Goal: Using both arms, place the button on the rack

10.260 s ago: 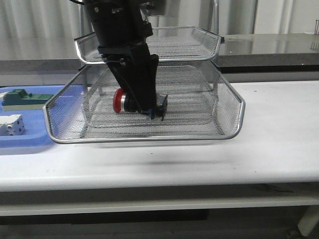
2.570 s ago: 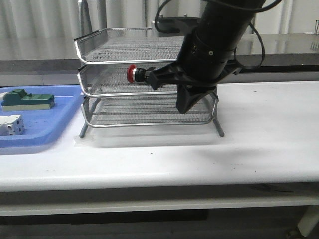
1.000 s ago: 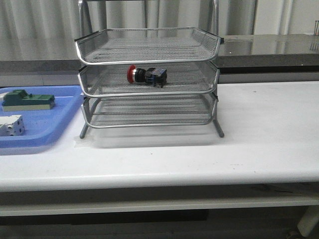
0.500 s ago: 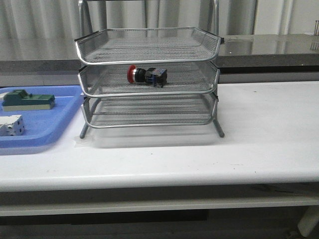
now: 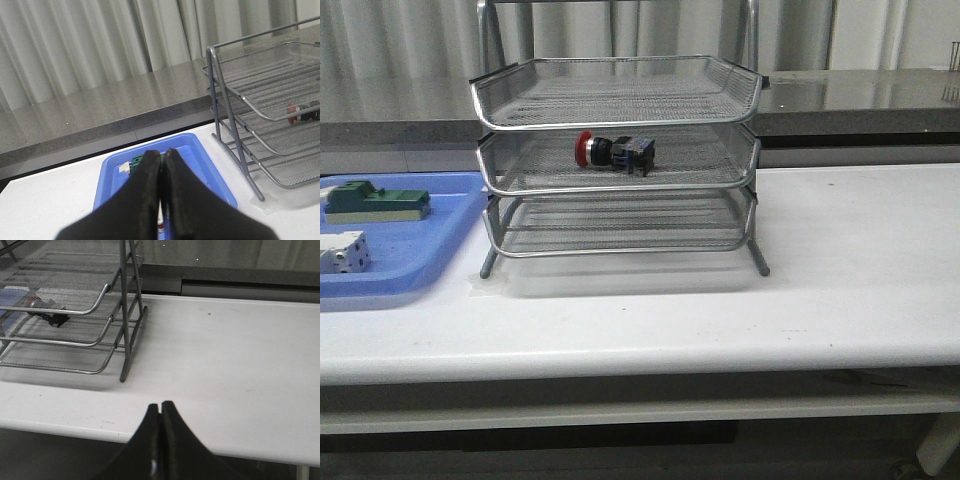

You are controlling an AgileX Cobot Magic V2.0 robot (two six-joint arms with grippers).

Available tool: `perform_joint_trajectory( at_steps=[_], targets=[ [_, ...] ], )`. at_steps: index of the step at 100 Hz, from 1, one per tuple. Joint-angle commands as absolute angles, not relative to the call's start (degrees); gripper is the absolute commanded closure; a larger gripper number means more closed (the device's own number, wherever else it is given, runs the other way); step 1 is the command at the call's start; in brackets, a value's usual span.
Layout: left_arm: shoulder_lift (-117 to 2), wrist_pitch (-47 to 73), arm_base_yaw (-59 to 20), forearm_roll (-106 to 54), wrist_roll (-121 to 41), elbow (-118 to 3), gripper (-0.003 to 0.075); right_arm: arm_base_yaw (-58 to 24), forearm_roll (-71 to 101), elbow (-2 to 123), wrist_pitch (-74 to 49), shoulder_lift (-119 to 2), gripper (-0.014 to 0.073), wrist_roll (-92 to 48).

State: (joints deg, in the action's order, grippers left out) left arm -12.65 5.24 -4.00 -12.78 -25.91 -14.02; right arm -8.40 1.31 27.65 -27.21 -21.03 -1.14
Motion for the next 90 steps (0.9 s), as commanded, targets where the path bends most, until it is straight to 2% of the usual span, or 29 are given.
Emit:
perform_joint_trajectory(
  at_steps=[1, 41, 74, 90],
  targets=[
    [-13.12, 0.66, -3.87, -13.46, -25.37, -15.60, 0.0741, -7.90, 1.02, 27.31, -20.84, -20.37, 0.0650, -1.52],
    [-13.12, 0.66, -3.87, -13.46, -25.37, -15.60, 0.0741, -7.39, 1.07, 8.23, -1.05, -10.02, 0.0650, 1.87],
    [-13.12, 0.66, -3.87, -13.46, -25.37, -15.60, 0.0741, -4.12, 1.39, 0.05, -0.70, 1.70, 0.0650, 3.73],
    [-13.12, 0.66, -3.87, -13.46, -25.37, -15.60, 0.0741, -4.12, 1.39, -0.59, -2.62, 1.58, 0.0650, 3.73]
  ],
)
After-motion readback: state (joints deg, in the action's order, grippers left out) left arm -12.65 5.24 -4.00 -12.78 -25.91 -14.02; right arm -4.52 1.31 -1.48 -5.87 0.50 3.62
